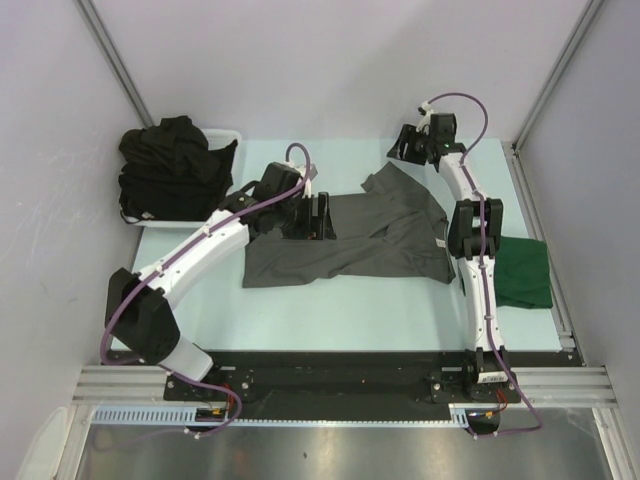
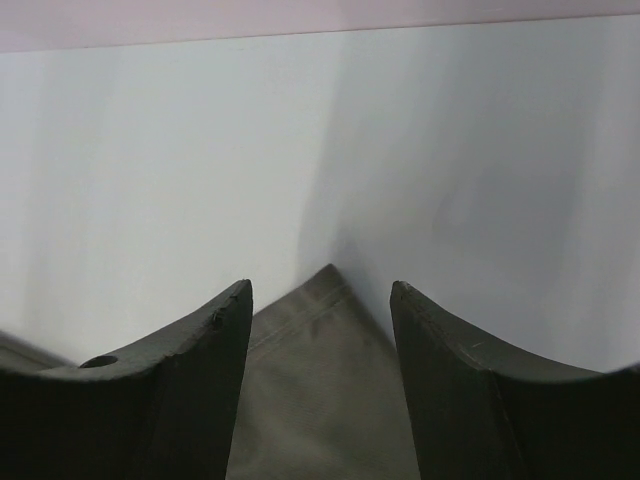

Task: Fold and stack the t-shirts
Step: Grap the side of the flattened tshirt furthest away from the robot with both arms

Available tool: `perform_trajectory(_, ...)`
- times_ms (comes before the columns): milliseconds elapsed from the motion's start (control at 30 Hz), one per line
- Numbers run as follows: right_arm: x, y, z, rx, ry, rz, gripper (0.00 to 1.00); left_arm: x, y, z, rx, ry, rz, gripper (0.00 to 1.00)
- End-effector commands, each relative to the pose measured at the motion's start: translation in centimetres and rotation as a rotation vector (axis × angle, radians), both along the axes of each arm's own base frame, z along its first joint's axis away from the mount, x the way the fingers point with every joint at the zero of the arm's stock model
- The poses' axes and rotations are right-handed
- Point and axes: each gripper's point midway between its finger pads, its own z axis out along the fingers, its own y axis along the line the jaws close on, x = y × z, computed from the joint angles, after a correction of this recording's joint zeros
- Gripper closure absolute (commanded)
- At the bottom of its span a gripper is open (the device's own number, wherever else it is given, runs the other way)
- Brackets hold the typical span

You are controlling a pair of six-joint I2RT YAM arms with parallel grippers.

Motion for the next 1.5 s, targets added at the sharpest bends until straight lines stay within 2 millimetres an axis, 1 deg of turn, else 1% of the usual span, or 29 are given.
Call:
perform_trajectory(0,0.9,1.0,1.9,0.041,-0.071,0.022,0.38,0.2,-0.6,1.4,-0.022,-0.025,-0.008,0.2)
perform_trajectory(233,0.5,2.0,0.2,0.04,-0.051,0.036,0.39,-0.6,0.0,0.7,-0.011,-0.009,0.0,0.2)
perform_trajectory(333,0.2,2.4,-0.2,0.036,-0.038,0.043,0.39,-0.8,0.1,0.8,-0.011,-0.01,-0.004,0.19)
perform_trajectory(433,-0.1,2.9,-0.9,0.035,-0.024,0.05,0.4,-0.7,0.1,0.7,-0.007,-0.012,-0.007,0.19)
perform_trajectory(733,-0.9,4.2,-2.0,0.029,0.005,0.069,0.42,-0.9,0.2,0.4,0.003,-0.01,-0.021,0.19)
perform_trajectory(833,-1.0,4.3,-2.3,0.025,0.011,0.069,0.46,-1.0,0.3,0.2,0.007,-0.004,-0.027,0.19)
perform_trajectory(867,-0.9,4.2,-2.3,0.022,0.01,0.065,0.49,-1.1,0.3,0.2,0.007,-0.007,-0.028,0.19)
perform_trajectory(1033,-0.9,4.1,-2.2,0.018,0.013,0.056,0.57,-1.3,0.4,0.0,0.012,-0.006,-0.032,0.19)
perform_trajectory(1133,-1.0,4.1,-2.3,0.014,0.018,0.057,0.64,-1.2,0.4,0.1,0.012,-0.006,-0.032,0.19)
perform_trajectory(1300,-1.1,4.0,-2.3,0.013,0.023,0.057,0.71,-1.2,0.4,0.0,0.014,-0.008,-0.038,0.19)
perform_trajectory(1367,-1.2,4.1,-2.3,0.016,0.024,0.057,0.76,-1.3,0.4,-0.1,0.017,-0.006,-0.04,0.19)
perform_trajectory(1400,-1.2,4.1,-2.4,0.015,0.025,0.058,0.81,-1.2,0.5,-0.1,0.018,-0.007,-0.039,0.19)
perform_trajectory(1467,-1.2,4.1,-2.3,0.016,0.024,0.057,0.88,-1.3,0.5,-0.1,0.019,-0.007,-0.042,0.19)
